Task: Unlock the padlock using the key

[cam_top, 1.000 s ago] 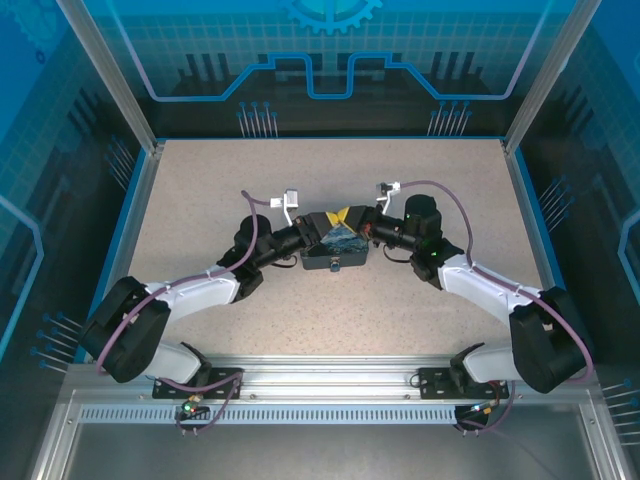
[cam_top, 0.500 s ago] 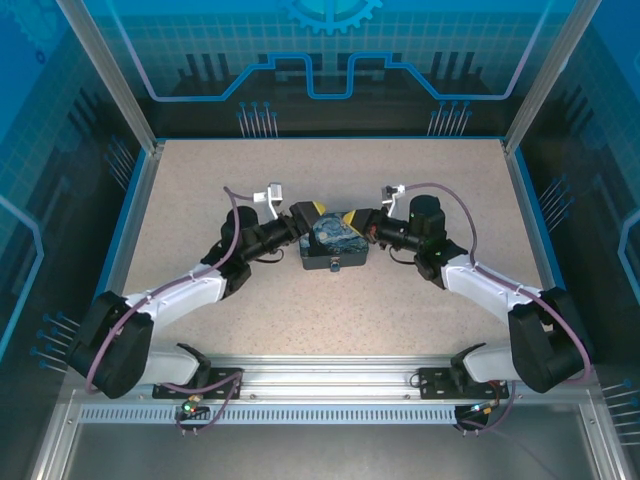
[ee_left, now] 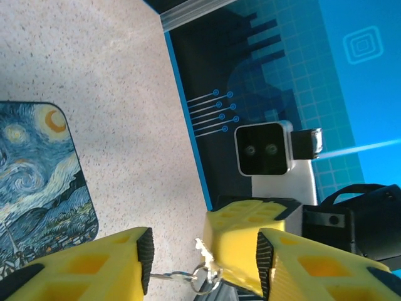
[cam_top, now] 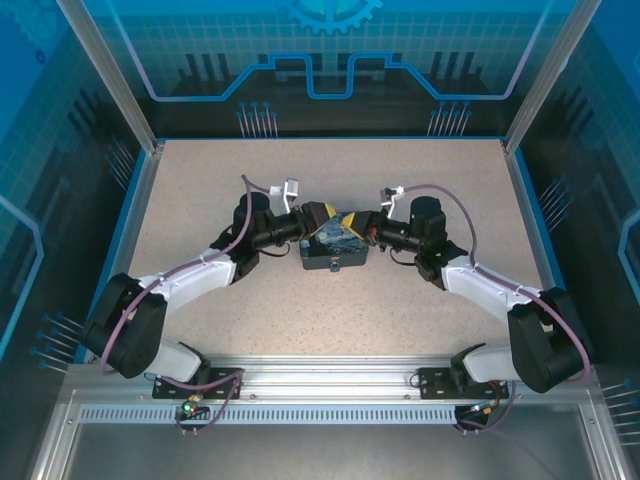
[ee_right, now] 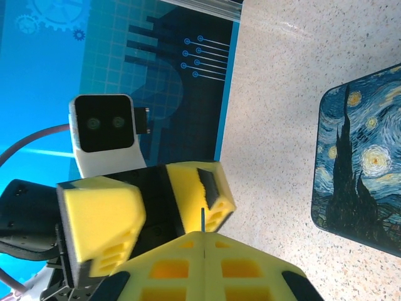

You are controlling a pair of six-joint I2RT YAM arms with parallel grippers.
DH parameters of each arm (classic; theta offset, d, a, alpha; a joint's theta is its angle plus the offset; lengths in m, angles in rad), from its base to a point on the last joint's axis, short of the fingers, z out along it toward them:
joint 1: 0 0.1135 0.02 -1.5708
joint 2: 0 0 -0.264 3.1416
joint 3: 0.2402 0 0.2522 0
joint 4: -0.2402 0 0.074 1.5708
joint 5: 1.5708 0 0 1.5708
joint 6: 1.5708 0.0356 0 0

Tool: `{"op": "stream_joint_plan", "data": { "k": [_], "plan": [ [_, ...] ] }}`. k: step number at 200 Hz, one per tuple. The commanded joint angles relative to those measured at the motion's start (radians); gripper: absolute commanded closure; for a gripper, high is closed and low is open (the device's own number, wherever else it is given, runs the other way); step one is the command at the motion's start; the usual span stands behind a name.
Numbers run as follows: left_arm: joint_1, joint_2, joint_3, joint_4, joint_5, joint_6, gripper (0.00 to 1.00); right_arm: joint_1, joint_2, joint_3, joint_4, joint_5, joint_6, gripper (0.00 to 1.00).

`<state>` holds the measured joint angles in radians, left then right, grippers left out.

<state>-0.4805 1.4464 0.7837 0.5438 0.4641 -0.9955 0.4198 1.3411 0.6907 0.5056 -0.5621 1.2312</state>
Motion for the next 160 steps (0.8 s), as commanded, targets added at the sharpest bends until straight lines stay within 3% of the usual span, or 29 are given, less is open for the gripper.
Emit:
{"op": "stream_joint_plan", "data": {
  "k": [1, 160],
  "plan": [
    [-0.009, 0.018, 0.047, 0.022, 0.040, -0.008, 0.54, 0.008, -0.021, 0.004, 0.031, -0.022, 0.011, 1.00],
    [-0.041, 0.061, 0.058, 0.082, 0.024, -0.032, 0.71, 0.024, -0.013, 0.010, 0.041, -0.019, 0.021, 1.00]
  ]
}}
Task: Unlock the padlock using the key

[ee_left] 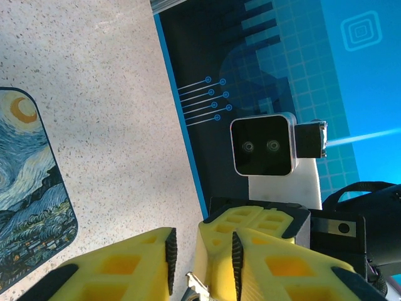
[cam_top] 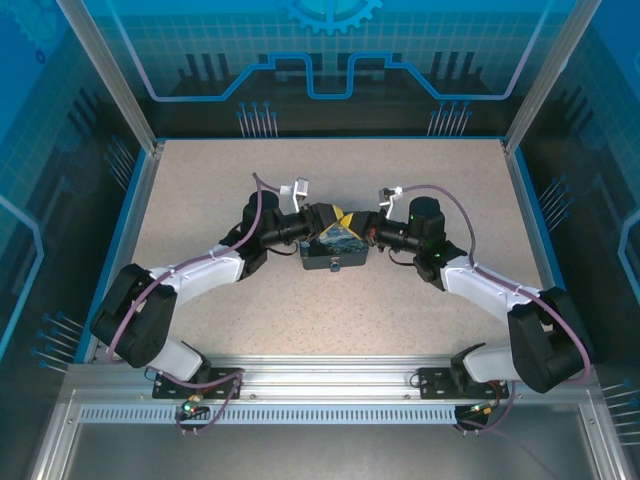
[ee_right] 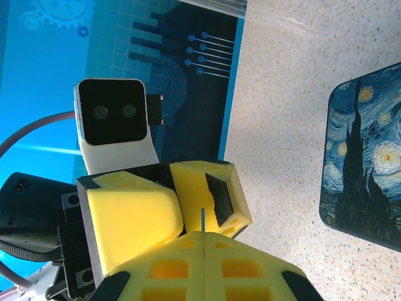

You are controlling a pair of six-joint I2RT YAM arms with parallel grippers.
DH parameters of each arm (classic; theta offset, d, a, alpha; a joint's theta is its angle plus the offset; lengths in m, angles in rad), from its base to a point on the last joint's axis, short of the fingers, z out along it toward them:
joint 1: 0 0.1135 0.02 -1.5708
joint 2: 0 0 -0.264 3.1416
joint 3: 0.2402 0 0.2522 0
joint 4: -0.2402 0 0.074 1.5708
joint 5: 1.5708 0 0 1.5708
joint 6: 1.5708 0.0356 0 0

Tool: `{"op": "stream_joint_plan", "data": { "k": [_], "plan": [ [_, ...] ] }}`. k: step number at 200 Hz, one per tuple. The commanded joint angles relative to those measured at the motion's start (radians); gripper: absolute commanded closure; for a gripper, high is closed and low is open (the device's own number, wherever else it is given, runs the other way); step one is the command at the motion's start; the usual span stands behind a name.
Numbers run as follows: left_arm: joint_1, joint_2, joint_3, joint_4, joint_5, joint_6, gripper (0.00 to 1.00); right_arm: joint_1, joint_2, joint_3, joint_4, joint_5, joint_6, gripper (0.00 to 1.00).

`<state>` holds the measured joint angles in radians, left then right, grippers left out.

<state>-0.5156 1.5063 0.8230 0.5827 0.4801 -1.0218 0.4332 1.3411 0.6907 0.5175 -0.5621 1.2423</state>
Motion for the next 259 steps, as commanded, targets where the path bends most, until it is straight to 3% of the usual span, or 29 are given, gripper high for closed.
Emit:
{"op": "stream_joint_plan", "data": {
  "k": [1, 37, 67, 80, 92, 107, 143, 175, 199, 221, 259],
  "plan": [
    [-0.006, 0.002, 0.019, 0.043, 0.007, -0.006, 0.72, 0.010, -0.013, 0.009, 0.031, -0.019, 0.010, 1.00],
    [-0.006, 0.000, 0.019, 0.046, 0.007, -0.004, 0.82, 0.010, -0.015, 0.006, 0.025, -0.019, 0.007, 1.00],
    [-0.006, -0.001, 0.019, 0.046, 0.009, -0.003, 1.00, 0.010, -0.026, 0.000, 0.010, -0.018, 0.004, 1.00],
    [-0.005, -0.002, 0.019, 0.047, 0.008, -0.003, 1.00, 0.005, -0.037, -0.002, -0.008, -0.014, 0.000, 1.00],
    [-0.006, -0.009, 0.014, 0.044, 0.002, 0.000, 1.00, -0.006, -0.058, -0.009, -0.033, -0.008, -0.007, 0.92],
    [-0.005, -0.024, 0.003, 0.036, -0.018, 0.004, 1.00, -0.028, -0.100, -0.020, -0.093, 0.007, -0.032, 0.65],
    [-0.005, -0.074, -0.013, -0.009, -0.075, 0.040, 1.00, -0.077, -0.184, -0.030, -0.234, 0.030, -0.109, 0.25],
    [-0.006, -0.128, -0.019, -0.055, -0.143, 0.061, 1.00, -0.075, -0.228, 0.051, -0.524, 0.143, -0.270, 0.01],
    [-0.005, -0.162, -0.022, -0.085, -0.199, 0.065, 1.00, -0.074, -0.251, 0.080, -0.647, 0.286, -0.334, 0.00],
    [-0.009, -0.189, -0.031, -0.101, -0.265, 0.058, 1.00, -0.086, -0.261, 0.045, -0.598, 0.358, -0.310, 0.00],
    [-0.024, -0.216, -0.039, -0.118, -0.362, 0.029, 1.00, -0.094, -0.207, 0.028, -0.373, 0.250, -0.241, 0.01]
  ]
}}
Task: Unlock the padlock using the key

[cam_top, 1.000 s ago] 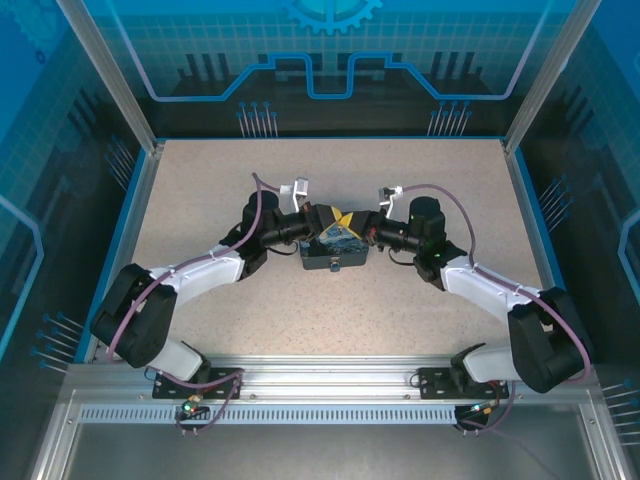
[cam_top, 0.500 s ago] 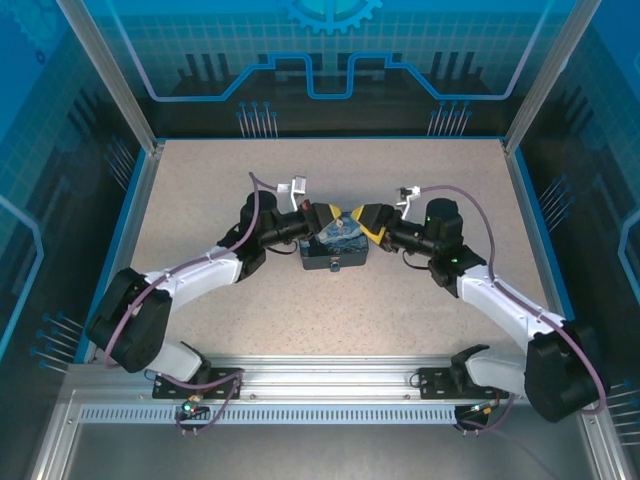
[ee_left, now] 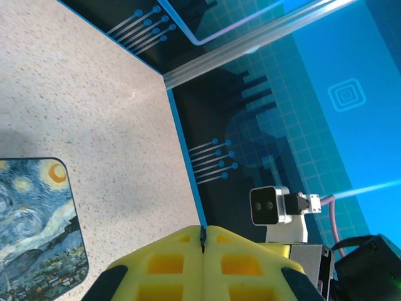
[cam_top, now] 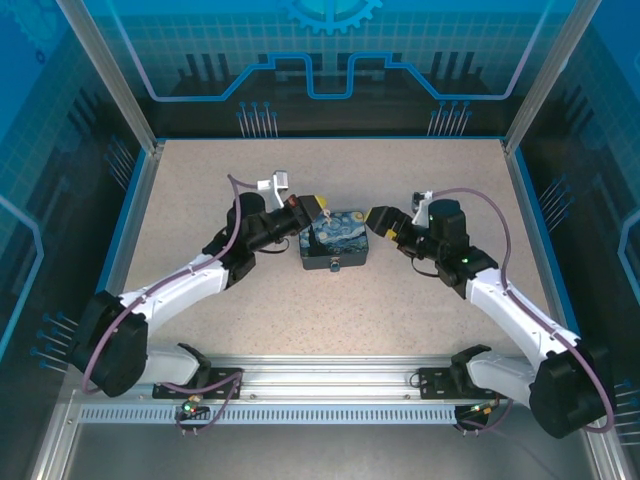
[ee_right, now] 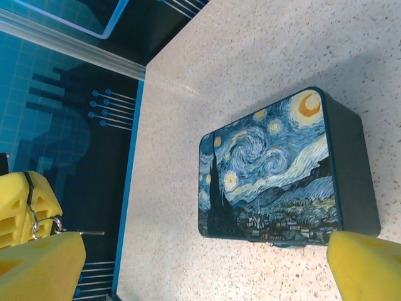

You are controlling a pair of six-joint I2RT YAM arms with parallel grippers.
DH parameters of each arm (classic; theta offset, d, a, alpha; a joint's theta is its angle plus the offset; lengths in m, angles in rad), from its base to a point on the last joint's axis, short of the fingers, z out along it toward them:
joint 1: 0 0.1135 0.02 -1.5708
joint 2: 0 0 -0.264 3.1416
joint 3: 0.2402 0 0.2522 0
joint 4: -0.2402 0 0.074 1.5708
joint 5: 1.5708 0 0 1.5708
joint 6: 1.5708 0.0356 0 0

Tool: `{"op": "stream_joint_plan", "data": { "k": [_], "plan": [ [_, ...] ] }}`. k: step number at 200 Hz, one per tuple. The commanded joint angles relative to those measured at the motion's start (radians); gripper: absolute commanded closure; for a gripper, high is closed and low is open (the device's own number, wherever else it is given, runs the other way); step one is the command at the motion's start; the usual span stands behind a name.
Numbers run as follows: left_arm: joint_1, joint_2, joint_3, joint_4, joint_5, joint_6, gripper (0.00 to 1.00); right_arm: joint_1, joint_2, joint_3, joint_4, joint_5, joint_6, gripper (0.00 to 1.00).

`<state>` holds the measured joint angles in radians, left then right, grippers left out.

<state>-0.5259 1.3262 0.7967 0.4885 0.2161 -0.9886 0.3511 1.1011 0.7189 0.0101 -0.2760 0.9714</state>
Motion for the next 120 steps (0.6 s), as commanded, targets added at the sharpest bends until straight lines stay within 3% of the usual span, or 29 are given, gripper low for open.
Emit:
{"op": "stream_joint_plan", "data": {
  "k": [1, 23, 53, 87, 120],
  "plan": [
    [-0.015, -0.036, -0.013, -0.025, -0.099, -0.005, 1.00, -0.012, 0.036, 0.000, 0.147, -0.041, 0.036, 0.01],
    [-0.034, -0.047, -0.015, -0.037, -0.159, -0.011, 1.00, -0.006, 0.117, -0.007, 0.380, -0.118, 0.152, 0.07],
    [-0.052, -0.057, -0.037, -0.026, -0.241, -0.044, 1.00, 0.040, 0.231, 0.030, 0.578, -0.149, 0.267, 0.24],
    [-0.073, -0.062, -0.058, -0.006, -0.320, -0.085, 1.00, 0.115, 0.319, 0.097, 0.668, -0.133, 0.306, 0.45],
    [-0.084, -0.065, -0.049, -0.010, -0.343, -0.082, 1.00, 0.162, 0.379, 0.138, 0.709, -0.115, 0.325, 0.48]
  ]
}}
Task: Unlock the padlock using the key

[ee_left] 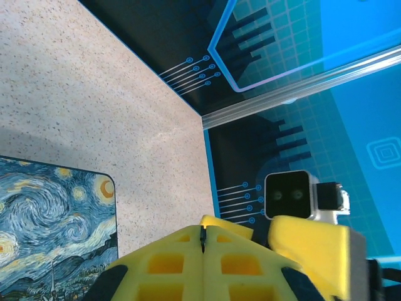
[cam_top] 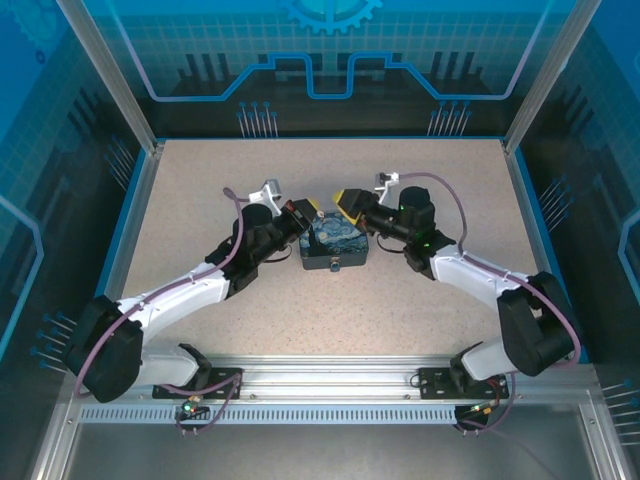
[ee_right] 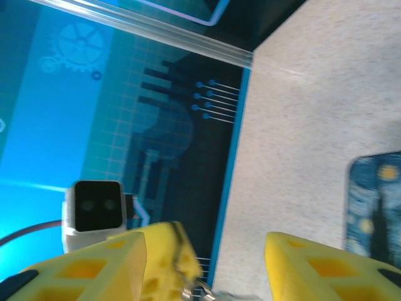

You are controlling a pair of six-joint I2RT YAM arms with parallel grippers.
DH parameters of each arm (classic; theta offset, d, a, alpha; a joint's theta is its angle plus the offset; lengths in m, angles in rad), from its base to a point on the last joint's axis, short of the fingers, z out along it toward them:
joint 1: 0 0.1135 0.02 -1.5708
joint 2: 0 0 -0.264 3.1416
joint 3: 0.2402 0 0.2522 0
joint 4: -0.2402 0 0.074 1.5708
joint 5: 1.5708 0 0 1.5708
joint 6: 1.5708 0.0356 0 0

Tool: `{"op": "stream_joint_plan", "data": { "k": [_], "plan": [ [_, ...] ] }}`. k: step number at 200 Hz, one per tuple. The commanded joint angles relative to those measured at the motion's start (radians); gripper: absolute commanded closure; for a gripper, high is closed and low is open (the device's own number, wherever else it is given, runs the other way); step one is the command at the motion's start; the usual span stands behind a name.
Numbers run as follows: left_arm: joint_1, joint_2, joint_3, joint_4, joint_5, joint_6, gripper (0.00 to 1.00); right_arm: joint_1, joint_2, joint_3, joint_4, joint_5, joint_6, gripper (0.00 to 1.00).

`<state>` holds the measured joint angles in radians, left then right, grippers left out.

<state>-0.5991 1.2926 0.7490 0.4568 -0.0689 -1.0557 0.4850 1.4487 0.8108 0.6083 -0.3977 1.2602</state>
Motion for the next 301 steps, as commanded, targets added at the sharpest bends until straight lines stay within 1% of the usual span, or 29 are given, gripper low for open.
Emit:
{"op": "stream_joint_plan", "data": {
  "k": [1, 31, 93, 106, 168, 213, 253, 301],
  "plan": [
    [-0.011, -0.032, -0.001, 0.022, -0.059, -0.016, 1.00, 0.029, 0.033, 0.047, 0.113, 0.007, 0.037, 0.48],
    [-0.011, -0.040, -0.011, 0.033, -0.082, -0.030, 1.00, 0.058, 0.066, 0.056, 0.140, 0.015, 0.050, 0.49],
    [-0.012, -0.053, -0.021, 0.046, -0.114, -0.036, 1.00, 0.095, 0.084, 0.034, 0.166, 0.025, 0.059, 0.57],
    [-0.013, -0.054, -0.023, 0.049, -0.122, -0.039, 1.00, 0.101, 0.088, 0.026, 0.176, 0.025, 0.067, 0.60],
    [-0.013, -0.056, -0.029, 0.059, -0.145, -0.042, 1.00, 0.119, 0.117, 0.014, 0.215, 0.028, 0.091, 0.64],
    [-0.016, -0.056, -0.027, 0.061, -0.158, -0.041, 1.00, 0.125, 0.134, 0.000, 0.245, 0.031, 0.108, 0.72],
    [-0.017, -0.056, -0.027, 0.065, -0.170, -0.037, 1.00, 0.130, 0.137, -0.015, 0.255, 0.033, 0.113, 0.70],
    [-0.019, -0.056, -0.027, 0.065, -0.173, -0.037, 1.00, 0.129, 0.139, -0.016, 0.262, 0.036, 0.118, 0.73]
  ]
}}
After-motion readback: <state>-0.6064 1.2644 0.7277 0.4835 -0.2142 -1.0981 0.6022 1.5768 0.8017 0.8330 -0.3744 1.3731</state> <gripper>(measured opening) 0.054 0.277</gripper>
